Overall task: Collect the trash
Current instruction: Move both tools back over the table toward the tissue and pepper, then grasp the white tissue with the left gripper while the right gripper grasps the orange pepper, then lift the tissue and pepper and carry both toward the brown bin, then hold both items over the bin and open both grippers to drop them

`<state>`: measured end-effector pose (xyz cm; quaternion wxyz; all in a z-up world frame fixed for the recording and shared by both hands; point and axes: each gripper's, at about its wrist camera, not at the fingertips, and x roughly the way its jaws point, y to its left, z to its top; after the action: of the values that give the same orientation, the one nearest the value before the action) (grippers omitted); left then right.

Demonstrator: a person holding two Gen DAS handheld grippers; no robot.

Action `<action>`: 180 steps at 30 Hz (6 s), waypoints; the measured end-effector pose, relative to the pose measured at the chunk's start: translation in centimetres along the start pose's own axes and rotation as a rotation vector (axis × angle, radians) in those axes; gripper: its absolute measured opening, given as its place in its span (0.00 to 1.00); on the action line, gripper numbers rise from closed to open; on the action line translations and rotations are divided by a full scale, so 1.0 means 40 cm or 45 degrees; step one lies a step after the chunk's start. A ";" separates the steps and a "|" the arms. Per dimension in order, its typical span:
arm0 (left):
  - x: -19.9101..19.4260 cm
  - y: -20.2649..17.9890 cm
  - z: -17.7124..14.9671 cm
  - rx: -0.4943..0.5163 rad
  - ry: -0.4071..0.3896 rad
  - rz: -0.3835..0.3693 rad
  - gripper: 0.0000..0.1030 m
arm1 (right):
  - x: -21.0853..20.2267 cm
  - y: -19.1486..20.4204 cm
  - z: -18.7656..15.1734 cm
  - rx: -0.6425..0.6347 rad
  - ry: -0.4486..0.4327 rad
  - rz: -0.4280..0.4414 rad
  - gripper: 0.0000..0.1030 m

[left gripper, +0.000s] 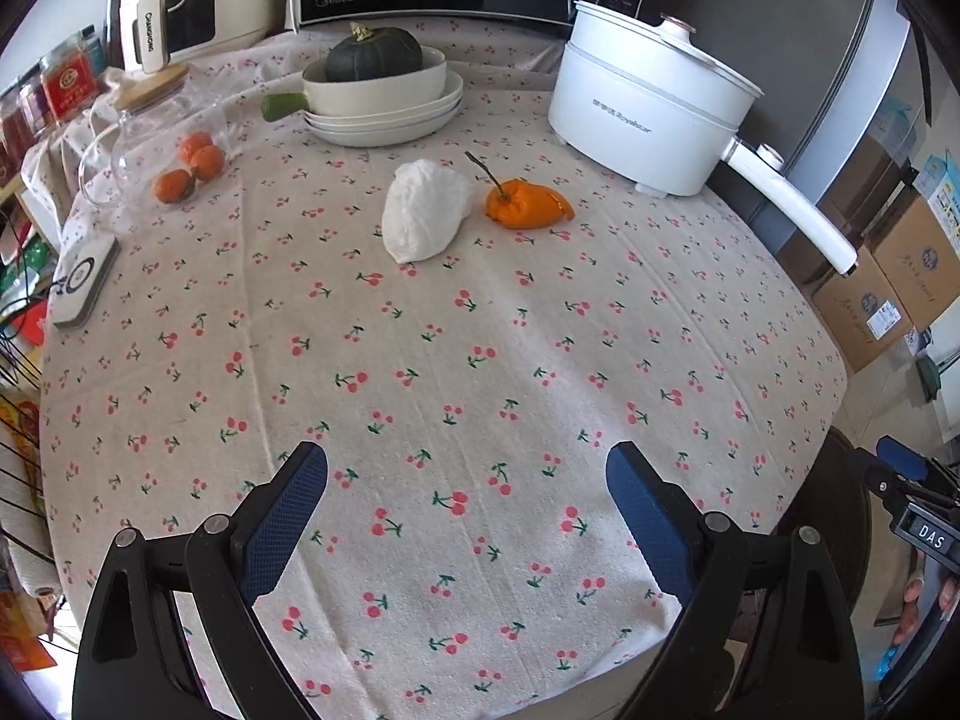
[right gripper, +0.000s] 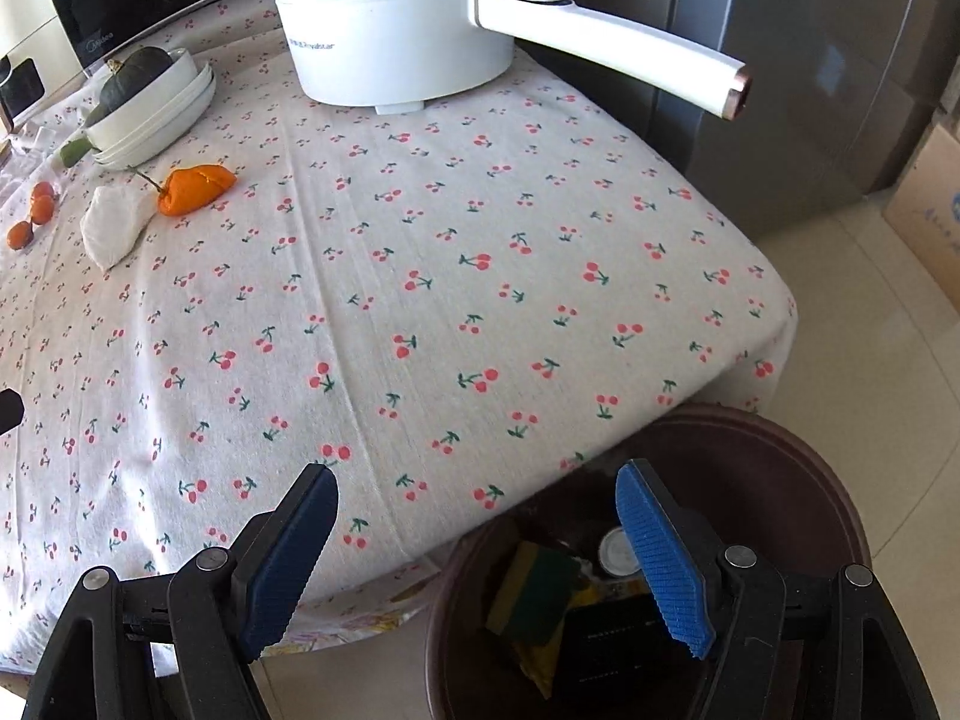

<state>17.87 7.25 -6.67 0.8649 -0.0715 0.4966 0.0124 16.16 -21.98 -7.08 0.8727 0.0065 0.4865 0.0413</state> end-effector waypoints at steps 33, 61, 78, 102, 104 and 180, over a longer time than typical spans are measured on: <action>0.306 0.117 0.278 0.047 -0.181 -0.061 0.15 | 0.286 0.319 0.297 -0.268 -0.076 0.162 0.79; 0.247 0.313 0.235 -0.050 -0.163 0.000 0.15 | 0.435 0.547 0.397 -0.257 -0.019 0.136 0.80; 0.158 0.245 0.196 -0.021 -0.170 -0.059 0.15 | 0.249 0.443 0.312 -0.288 -0.016 0.165 0.42; -0.052 0.057 0.001 0.088 -0.164 -0.095 0.15 | -0.044 0.333 0.039 -0.352 -0.093 0.219 0.42; -0.057 0.041 -0.019 0.104 -0.156 -0.100 0.15 | -0.053 0.321 0.017 -0.349 -0.097 0.215 0.42; 0.095 -0.641 -0.271 0.747 0.072 -0.192 0.93 | -0.138 -0.354 -0.298 0.160 -0.031 -0.068 0.44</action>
<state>12.88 -19.78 -12.47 0.8330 0.1444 0.4960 -0.1980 4.07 -36.87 -9.41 0.8773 0.0489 0.4773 -0.0128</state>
